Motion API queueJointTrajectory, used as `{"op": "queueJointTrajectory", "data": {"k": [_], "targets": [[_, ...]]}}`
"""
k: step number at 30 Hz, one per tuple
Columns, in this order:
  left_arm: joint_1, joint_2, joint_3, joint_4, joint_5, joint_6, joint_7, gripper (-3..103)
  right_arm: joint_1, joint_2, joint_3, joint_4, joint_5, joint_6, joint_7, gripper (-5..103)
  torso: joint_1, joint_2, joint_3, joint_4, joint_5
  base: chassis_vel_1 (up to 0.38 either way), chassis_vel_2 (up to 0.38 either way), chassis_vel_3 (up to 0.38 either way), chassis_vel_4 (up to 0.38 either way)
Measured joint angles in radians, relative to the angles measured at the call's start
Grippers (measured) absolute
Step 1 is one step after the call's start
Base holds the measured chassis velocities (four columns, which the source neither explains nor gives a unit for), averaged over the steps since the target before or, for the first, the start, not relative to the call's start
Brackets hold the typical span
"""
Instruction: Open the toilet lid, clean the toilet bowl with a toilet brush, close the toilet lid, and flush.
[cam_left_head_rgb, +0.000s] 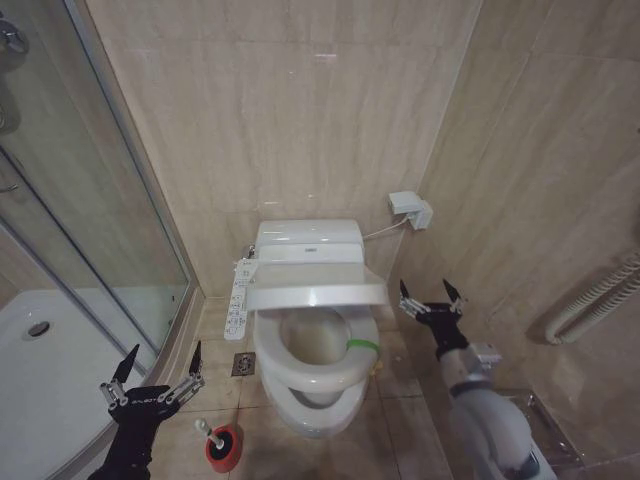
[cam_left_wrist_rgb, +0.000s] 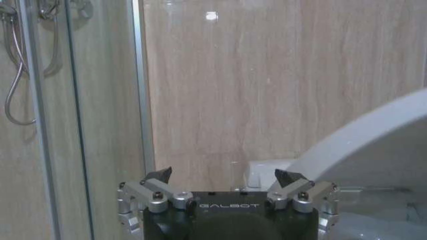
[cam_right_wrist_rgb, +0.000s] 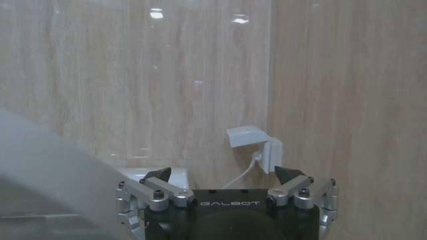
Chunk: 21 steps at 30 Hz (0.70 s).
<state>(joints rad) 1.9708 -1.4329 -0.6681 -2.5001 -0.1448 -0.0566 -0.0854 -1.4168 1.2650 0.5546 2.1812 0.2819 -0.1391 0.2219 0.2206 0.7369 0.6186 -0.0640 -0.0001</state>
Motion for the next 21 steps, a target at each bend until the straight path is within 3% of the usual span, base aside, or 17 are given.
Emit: {"op": "queueJointTrajectory", "data": {"k": [13,19,21], "targets": [[0.0,0.0,0.0,0.0,0.0,0.0,0.0,100,-0.134,0.089,0.03,0.092,-0.046,0.028,-0.02,100,0.0,0.0,0.0,0.0001,0.0001,0.0,0.0,0.0,0.0],[0.0,0.0,0.0,0.0,0.0,0.0,0.0,100,-0.168,0.092,0.03,0.137,-0.05,0.028,-0.039,100,0.0,0.0,0.0,0.0001,0.0001,0.0,0.0,0.0,0.0],[0.0,0.0,0.0,0.0,0.0,0.0,0.0,100,-0.192,0.093,0.048,0.16,-0.049,0.029,-0.092,100,0.0,0.0,0.0,0.0001,0.0,0.0,0.0,0.0,0.0]]}}
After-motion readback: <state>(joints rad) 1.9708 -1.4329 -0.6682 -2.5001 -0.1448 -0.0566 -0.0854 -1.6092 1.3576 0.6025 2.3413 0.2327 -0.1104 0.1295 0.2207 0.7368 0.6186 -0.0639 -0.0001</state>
